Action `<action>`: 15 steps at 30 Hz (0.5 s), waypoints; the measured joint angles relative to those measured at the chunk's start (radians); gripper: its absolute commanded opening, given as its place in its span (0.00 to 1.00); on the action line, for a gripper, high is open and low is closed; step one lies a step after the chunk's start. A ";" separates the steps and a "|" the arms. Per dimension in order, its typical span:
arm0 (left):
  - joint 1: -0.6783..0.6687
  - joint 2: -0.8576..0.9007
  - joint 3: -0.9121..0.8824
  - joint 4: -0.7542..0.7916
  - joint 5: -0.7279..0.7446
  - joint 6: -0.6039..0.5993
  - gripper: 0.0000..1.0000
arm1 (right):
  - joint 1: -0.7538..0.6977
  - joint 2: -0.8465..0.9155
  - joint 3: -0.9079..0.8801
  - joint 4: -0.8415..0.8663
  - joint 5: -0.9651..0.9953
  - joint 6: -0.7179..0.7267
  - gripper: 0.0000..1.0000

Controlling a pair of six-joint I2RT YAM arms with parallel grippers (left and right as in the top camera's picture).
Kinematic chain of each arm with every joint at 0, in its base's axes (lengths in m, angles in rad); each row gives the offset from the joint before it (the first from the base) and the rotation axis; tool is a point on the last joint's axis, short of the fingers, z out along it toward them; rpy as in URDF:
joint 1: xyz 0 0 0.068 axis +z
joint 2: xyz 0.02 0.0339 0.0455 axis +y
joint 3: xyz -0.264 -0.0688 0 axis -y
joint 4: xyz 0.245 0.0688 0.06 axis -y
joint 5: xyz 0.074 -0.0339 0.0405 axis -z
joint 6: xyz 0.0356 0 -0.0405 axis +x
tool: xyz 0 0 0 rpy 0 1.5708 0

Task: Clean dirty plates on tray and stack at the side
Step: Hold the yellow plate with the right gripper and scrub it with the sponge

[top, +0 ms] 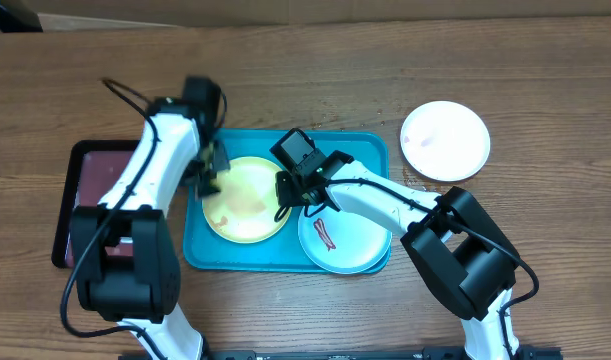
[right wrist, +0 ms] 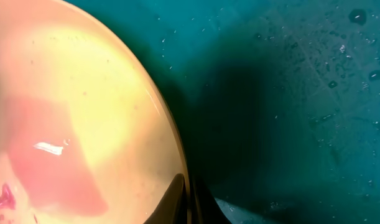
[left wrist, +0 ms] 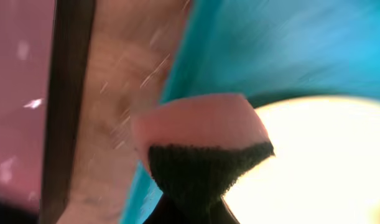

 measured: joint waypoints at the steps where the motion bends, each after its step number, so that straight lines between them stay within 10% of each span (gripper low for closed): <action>1: 0.002 0.000 0.023 0.009 0.034 0.008 0.04 | -0.001 0.000 0.000 0.001 0.000 0.000 0.04; 15: -0.013 0.058 -0.076 0.124 0.422 0.048 0.04 | -0.006 0.000 0.000 0.011 0.014 -0.004 0.04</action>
